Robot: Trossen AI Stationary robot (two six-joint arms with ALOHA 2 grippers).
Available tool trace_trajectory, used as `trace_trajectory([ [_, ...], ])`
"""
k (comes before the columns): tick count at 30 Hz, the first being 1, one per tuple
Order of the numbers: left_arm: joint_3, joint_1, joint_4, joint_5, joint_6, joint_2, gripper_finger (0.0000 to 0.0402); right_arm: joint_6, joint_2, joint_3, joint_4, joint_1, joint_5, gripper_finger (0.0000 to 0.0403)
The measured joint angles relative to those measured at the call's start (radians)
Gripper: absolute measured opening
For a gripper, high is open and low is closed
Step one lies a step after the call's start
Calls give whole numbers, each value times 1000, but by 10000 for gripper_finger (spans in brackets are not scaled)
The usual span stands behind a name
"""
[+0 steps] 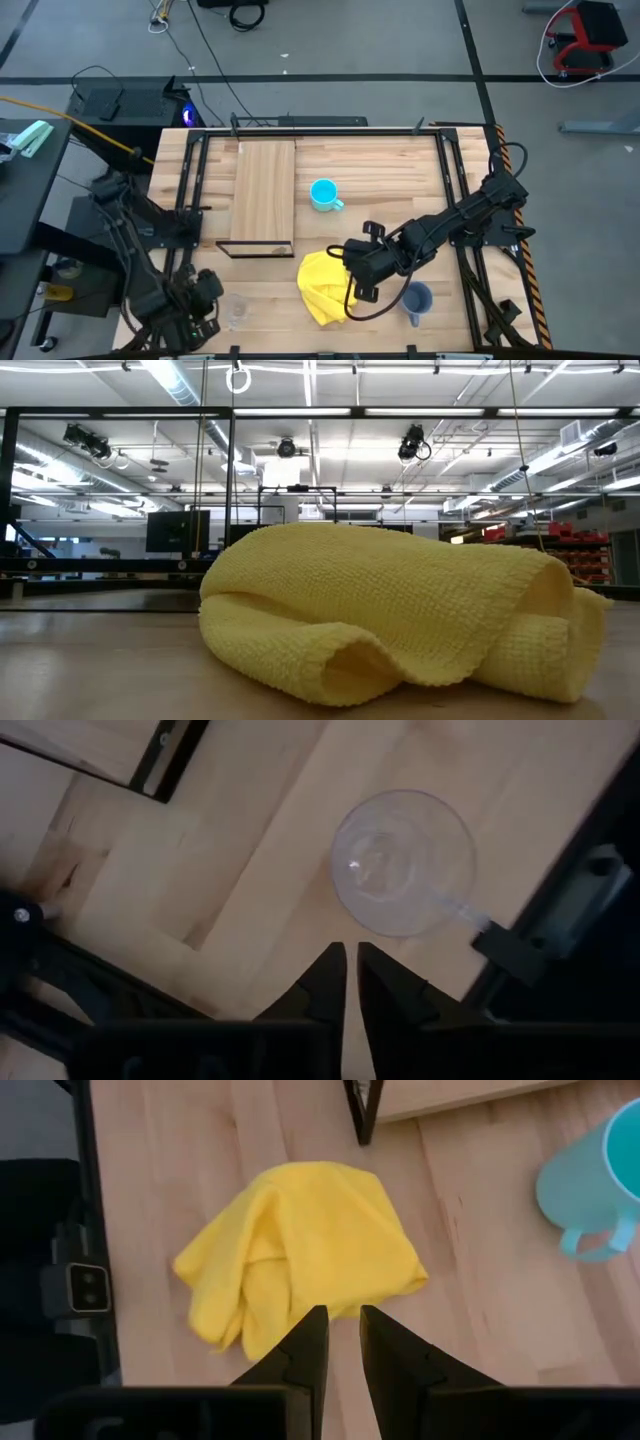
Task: Stack small to large cups/mugs on shelf
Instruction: Put the transparent mug on the shelf
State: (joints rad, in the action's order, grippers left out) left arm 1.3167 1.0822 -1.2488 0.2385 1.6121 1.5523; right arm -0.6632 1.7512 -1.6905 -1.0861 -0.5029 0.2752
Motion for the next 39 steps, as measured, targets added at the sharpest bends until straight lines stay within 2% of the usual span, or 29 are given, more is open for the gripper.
trace_trajectory([
  [7,0,-32,27,-50,-11,81,77,0,5,0,13,-4,0,70],
  [15,0,-77,36,-53,-33,123,106,0,5,0,15,-6,-1,70],
  [24,-11,-113,52,-79,-63,151,107,8,5,0,20,-13,2,70],
  [31,-118,-138,99,-168,-54,151,104,11,5,0,20,-21,18,70],
  [39,-118,-144,131,-169,-90,149,86,12,5,0,20,-22,24,70],
])
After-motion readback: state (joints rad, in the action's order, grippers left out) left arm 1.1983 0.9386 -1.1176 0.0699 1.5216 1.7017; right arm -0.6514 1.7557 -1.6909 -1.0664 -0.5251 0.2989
